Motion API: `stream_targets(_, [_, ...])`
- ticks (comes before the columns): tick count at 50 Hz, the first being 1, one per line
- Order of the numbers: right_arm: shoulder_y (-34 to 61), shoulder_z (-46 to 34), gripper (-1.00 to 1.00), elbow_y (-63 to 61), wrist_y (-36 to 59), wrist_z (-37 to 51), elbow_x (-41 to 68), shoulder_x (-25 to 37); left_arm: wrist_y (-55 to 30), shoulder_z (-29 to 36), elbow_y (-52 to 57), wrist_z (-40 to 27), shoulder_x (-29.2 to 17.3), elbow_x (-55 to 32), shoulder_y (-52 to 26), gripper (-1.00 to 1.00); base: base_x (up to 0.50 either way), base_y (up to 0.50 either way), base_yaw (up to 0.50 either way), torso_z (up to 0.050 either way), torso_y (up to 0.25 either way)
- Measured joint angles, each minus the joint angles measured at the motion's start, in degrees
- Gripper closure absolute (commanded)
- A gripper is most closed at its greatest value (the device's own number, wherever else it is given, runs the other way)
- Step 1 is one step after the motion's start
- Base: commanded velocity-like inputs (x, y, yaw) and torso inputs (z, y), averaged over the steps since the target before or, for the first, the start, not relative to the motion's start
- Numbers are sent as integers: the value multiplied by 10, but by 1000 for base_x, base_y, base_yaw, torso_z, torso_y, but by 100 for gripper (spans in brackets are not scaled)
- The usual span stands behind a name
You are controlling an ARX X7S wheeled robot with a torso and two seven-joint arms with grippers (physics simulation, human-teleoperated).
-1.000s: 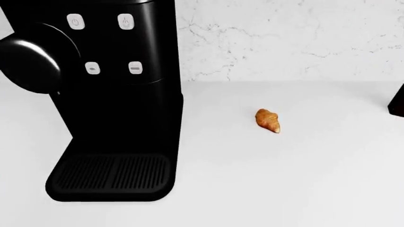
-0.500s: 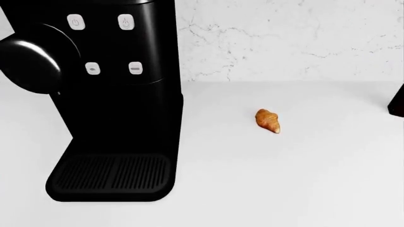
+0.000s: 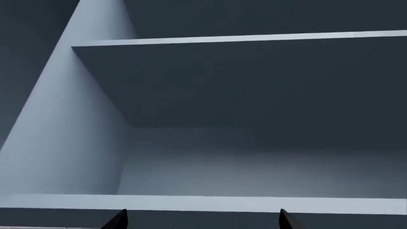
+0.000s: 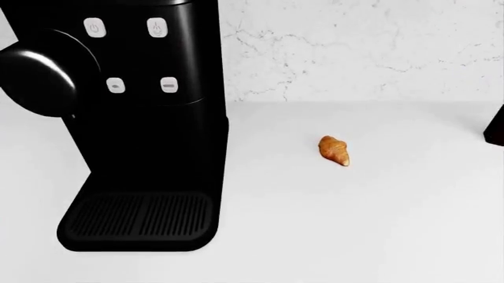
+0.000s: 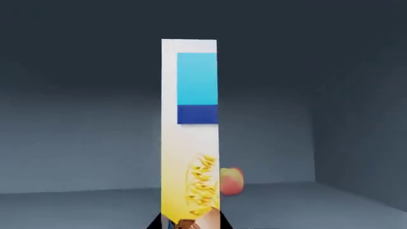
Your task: Pick the jello cup and cereal from the counter and place them in the cabinets closest to them.
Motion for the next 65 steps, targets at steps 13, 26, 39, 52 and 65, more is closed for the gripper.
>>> stream_targets(13, [-10, -15, -100, -42, 20, 21, -33, 7, 0, -2, 3, 3, 1, 3, 6, -100, 39, 0, -2, -3, 0])
stream_targets(26, [-12, -19, -100, -54, 16, 29, -28, 16, 1, -4, 6, 2, 0, -1, 7, -100, 40, 0, -3, -2, 0])
stream_targets(39, [-11, -39, -100, -41, -25, -9, -16, 28, 1, -11, 8, 3, -1, -3, 14, -100, 42, 0, 0, -1, 0])
stream_targets(52, [-3, -61, -100, -38, -42, -39, -17, 39, 2, -6, 8, 2, -2, -5, 8, -100, 44, 0, 0, 0, 0])
stream_targets(65, [8, -71, -100, -64, -53, -74, -48, 34, 2, -3, 9, 1, -3, -7, 5, -100, 0, 0, 0, 0, 0])
